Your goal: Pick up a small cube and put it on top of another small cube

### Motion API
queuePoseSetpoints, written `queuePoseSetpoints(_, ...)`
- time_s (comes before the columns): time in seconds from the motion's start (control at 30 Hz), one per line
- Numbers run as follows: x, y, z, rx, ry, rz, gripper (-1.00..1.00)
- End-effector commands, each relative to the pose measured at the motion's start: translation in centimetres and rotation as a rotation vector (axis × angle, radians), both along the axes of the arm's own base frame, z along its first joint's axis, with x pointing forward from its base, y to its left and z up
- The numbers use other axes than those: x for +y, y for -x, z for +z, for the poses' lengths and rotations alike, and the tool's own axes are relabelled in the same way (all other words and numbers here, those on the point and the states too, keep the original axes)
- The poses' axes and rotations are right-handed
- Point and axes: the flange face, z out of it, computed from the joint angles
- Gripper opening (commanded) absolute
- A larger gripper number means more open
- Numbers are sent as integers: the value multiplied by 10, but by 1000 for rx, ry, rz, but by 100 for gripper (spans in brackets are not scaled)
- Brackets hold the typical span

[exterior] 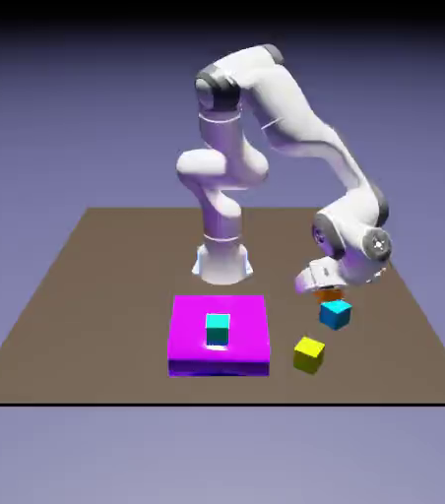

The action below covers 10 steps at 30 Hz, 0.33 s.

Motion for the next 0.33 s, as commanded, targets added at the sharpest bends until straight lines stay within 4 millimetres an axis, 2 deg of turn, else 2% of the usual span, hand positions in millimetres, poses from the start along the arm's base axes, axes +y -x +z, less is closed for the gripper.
queuePoseSetpoints(0.0,1,-1,1,1,1,-10,-100)
queuePoseSetpoints(0.03,1,-1,1,1,1,-10,-100)
queuePoseSetpoints(0.17,1,32,-54,1,1,-10,-100)
queuePoseSetpoints(0.2,1,33,-55,1,1,-10,-100)
queuePoseSetpoints(0.23,1,33,-55,1,1,-10,100)
queuePoseSetpoints(0.27,1,33,-55,1,1,-10,100)
queuePoseSetpoints(0.3,1,24,-42,1,1,-11,100)
